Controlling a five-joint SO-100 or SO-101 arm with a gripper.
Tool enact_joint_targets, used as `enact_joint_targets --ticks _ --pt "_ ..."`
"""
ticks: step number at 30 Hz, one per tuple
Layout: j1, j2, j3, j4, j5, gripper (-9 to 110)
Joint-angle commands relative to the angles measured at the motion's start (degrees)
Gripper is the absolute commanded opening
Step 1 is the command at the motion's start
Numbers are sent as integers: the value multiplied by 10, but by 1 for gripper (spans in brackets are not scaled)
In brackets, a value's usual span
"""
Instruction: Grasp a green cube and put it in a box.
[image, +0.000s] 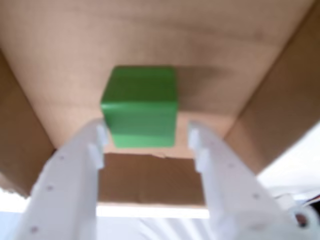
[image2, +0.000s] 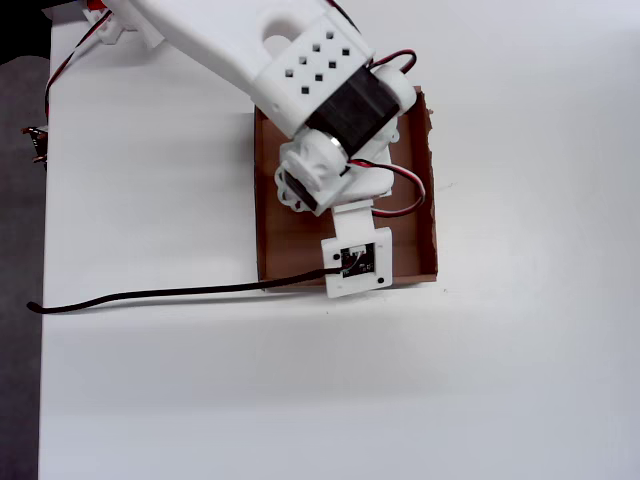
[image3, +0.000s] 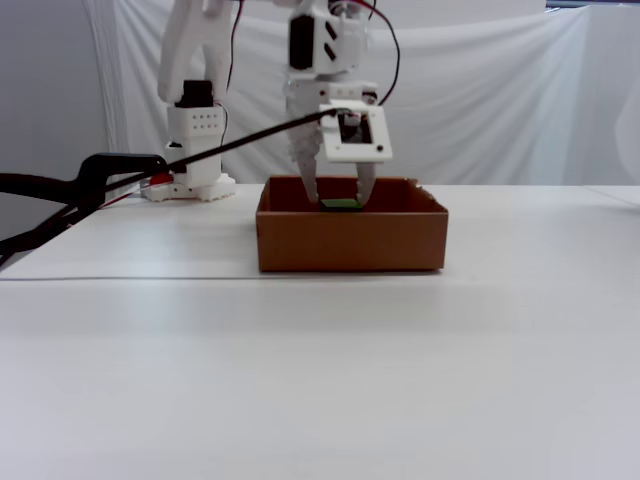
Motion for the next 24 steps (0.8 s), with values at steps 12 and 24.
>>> enact_joint_targets --ticks 12,24 --pt "451 651 487 -95 -2 22" --pt "487 1063 908 -112 13 22"
